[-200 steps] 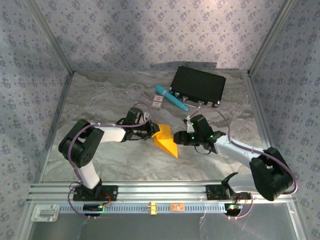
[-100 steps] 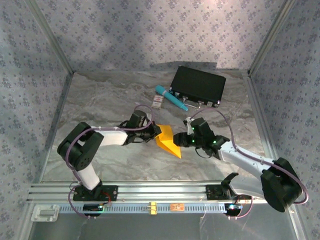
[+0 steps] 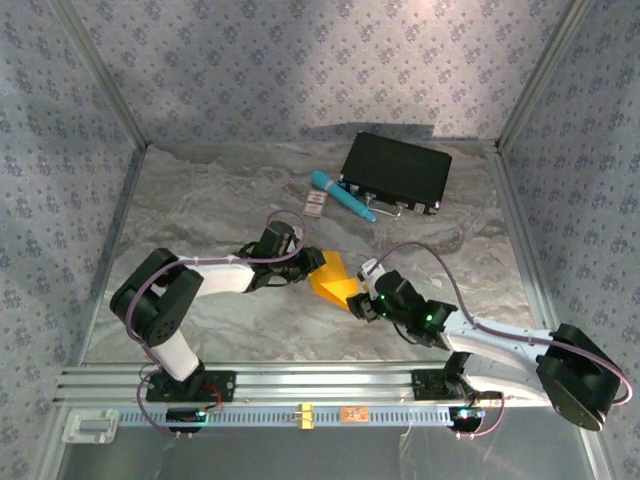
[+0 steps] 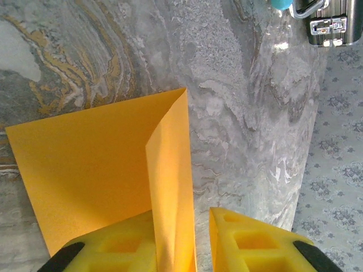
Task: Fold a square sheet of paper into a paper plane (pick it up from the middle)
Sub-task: Fourth fold the wing at the center of the table.
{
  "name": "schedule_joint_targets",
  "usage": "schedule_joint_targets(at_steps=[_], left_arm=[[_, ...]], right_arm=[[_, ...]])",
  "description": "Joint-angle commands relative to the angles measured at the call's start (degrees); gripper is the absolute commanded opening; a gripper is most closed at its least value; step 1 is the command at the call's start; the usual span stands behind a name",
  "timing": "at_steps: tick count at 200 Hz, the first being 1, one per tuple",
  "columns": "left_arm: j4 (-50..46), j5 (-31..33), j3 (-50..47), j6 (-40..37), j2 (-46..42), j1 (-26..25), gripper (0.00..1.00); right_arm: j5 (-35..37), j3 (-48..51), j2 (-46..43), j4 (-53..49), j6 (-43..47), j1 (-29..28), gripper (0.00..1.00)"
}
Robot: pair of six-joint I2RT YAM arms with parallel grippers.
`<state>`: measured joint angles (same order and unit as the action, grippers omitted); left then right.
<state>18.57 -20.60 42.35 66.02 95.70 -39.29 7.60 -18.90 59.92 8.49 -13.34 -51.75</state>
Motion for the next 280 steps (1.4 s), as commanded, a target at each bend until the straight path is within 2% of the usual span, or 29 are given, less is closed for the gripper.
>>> schedule_joint_targets(at_steps=[1, 22, 41, 69, 151, 280], left_arm=[[-1.2, -1.0, 1.7, -1.0, -1.2, 0.0, 0.26], [-1.1, -1.4, 1.9, -1.2, -1.6, 0.0, 0.22], [-1.7, -1.2, 1.9, -1.3, -1.7, 0.1, 0.17], [-2.0, -1.4, 2.1, -1.4, -1.7, 0.3, 0.12], [-2.3, -1.9, 2.4, -1.6, -1.6, 0.6, 0.10], [-1.9, -2.1, 1.9, -1.4, -1.3, 1.2, 0.08]], right_arm=[[7.4, 0.6, 1.5, 4.0, 6.8, -3.2, 0.49], [10.0, 0.6, 3.7, 6.5, 10.5, -6.7, 0.46], [15.1, 0.2, 5.7, 7.9, 13.2, -9.8, 0.46], [16.6, -1.0, 8.7, 8.1, 15.0, -10.9, 0.45], [20.1, -3.7, 17.1, 10.2, 16.4, -12.1, 0.41], [20.6, -2.5, 19.5, 11.4, 12.5, -12.2, 0.30]])
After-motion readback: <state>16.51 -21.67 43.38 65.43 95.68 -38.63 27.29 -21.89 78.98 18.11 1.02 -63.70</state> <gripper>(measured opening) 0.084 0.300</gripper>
